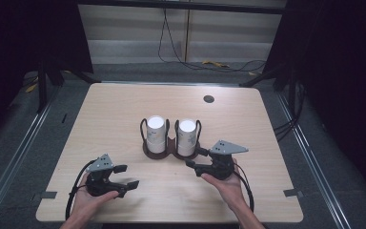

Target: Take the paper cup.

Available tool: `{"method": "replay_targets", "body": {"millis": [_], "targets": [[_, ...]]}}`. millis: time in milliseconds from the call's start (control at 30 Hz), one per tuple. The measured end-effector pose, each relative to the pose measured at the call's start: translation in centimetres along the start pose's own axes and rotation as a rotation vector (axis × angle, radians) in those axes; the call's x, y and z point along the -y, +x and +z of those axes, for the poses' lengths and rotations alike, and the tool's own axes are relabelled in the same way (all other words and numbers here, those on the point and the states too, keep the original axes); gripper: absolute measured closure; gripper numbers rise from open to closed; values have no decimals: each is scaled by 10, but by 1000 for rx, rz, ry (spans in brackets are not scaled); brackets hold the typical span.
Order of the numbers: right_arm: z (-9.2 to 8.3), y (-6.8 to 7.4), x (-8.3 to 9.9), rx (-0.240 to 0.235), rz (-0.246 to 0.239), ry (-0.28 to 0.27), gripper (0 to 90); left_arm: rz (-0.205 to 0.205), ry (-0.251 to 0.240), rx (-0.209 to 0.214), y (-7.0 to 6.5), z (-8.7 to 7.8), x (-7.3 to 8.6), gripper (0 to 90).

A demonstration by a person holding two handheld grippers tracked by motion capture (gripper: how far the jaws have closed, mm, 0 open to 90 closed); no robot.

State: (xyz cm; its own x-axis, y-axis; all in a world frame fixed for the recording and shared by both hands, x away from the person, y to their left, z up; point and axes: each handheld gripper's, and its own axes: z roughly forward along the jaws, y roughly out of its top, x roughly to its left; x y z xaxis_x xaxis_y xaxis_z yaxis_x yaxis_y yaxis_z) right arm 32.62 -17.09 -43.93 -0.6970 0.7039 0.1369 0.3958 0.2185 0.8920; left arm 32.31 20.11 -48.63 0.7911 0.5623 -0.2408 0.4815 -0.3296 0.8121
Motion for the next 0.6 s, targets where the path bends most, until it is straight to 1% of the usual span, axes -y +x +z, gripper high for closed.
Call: {"method": "replay_targets", "body": {"millis": [67,133,167,200,233,300,333,433,467,600], "targets": [[0,1,-5,-7,-4,-4,384,-10,5,2,1,1,1,187],[1,1,-10,-15,-7,-9,389,-8,2,0,0,1,1,187],[2,1,-14,-25,-11,-9,407,-5,3,-1,0,1,1,187],[2,1,-14,-25,-11,-9,407,-5,3,-1,0,1,1,187],[4,1,-20,-31,-20,-6,393,-7,2,0,-1,1,1,187],[5,1,-22,-33,-24,-6,397,-6,5,-1,-1,1,1,187],[8,2,-28,-42,-33,-5,390,-4,5,-1,0,1,1,187],[10,3,-33,-48,-34,-1,389,-2,10,-5,0,1,1,187],[14,3,-39,-48,-41,0,399,-10,15,-9,1,1,2,187],[18,2,-46,-58,-45,3,407,-9,6,-11,1,-1,2,188]]}}
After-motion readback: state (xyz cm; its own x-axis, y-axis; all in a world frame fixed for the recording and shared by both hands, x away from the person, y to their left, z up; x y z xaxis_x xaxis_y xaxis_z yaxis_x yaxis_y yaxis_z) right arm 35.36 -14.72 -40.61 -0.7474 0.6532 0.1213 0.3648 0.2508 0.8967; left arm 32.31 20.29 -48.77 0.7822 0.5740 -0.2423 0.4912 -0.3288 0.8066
